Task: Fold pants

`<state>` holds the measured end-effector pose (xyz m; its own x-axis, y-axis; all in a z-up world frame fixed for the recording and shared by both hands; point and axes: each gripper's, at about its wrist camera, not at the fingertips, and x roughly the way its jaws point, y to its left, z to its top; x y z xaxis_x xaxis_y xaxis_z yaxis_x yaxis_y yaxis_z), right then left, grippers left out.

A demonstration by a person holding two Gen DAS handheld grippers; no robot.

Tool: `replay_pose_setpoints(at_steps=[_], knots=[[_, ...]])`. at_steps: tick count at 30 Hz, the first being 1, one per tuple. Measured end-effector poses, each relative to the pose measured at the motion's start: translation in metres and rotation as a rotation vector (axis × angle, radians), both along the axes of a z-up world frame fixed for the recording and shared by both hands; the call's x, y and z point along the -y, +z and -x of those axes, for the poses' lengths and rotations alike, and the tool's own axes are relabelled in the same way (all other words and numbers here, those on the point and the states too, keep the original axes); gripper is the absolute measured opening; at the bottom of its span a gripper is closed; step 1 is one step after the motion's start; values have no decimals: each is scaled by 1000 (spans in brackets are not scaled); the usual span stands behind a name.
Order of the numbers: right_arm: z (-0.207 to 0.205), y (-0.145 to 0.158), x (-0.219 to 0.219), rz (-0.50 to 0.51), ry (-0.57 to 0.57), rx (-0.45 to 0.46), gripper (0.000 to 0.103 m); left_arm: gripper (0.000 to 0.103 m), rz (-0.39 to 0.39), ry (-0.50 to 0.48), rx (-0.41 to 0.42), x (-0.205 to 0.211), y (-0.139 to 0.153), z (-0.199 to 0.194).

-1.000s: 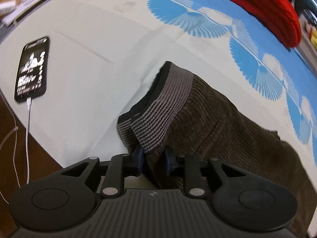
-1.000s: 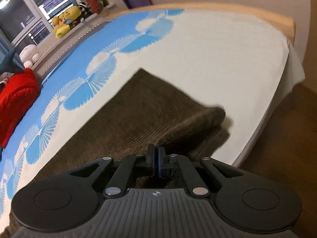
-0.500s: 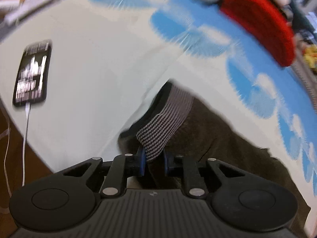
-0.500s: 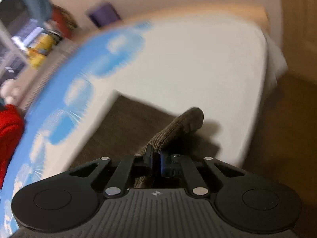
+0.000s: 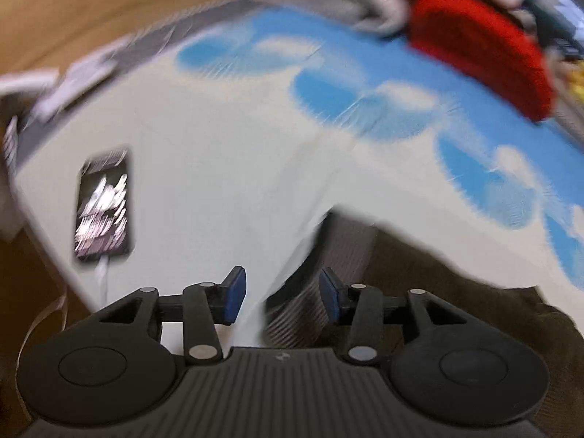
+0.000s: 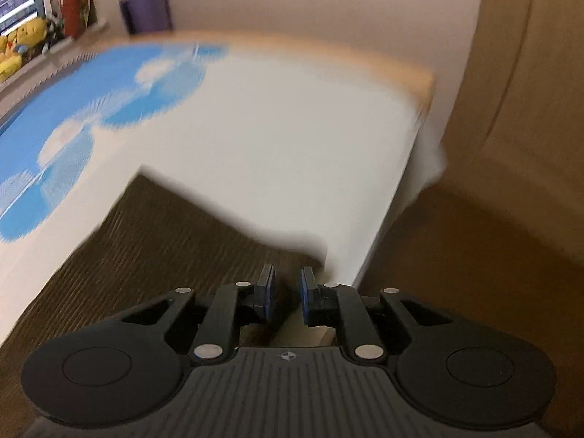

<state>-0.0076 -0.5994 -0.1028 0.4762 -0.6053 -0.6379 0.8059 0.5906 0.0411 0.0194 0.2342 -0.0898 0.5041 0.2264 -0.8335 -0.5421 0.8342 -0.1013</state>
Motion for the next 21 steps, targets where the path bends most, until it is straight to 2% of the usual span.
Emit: replay_pose_setpoints(at_steps=[1,3,5,6,7,8,9,10,12,14,16,18,19,21], knots=[[2,5,-3,34,15,30,14,47,6,-47,33,7,3,-4],[2,7,-9,42,81,78,15,44,26,-139,45,24,1,-13],[-5,2,-7,-26,172,87,17,40,53,-173,-9,31,-11,-22],[-10,-3,-6,-82,212,72,18,39,55,-165,-76,31,-22,-27],[-17,-14,-6,-156,252,28,24,36,61,-136,-173,27,-39,-32],[-26,-27,-6,-231,285,-44,34,28,99,-79,-250,19,-55,-33],[-34,-43,-6,-306,301,-127,35,28,152,-28,-252,12,-62,-32],[-36,-52,-7,-337,288,-167,35,28,179,1,-230,6,-61,-32],[-40,-43,-14,-274,272,-161,33,32,195,23,-185,3,-50,-31],[-42,-25,-28,-220,285,-120,35,37,164,-9,-118,10,-37,-30],[-46,-2,-48,-183,361,-40,35,37,133,-77,-83,21,-28,-35],[-58,23,-80,-109,486,30,35,37,154,-154,-63,35,-23,-43],[-65,36,-102,-75,566,67,32,37,166,-193,-54,42,-22,-47],[-79,55,-141,-54,748,133,11,37,178,-274,-55,57,-23,-50]])
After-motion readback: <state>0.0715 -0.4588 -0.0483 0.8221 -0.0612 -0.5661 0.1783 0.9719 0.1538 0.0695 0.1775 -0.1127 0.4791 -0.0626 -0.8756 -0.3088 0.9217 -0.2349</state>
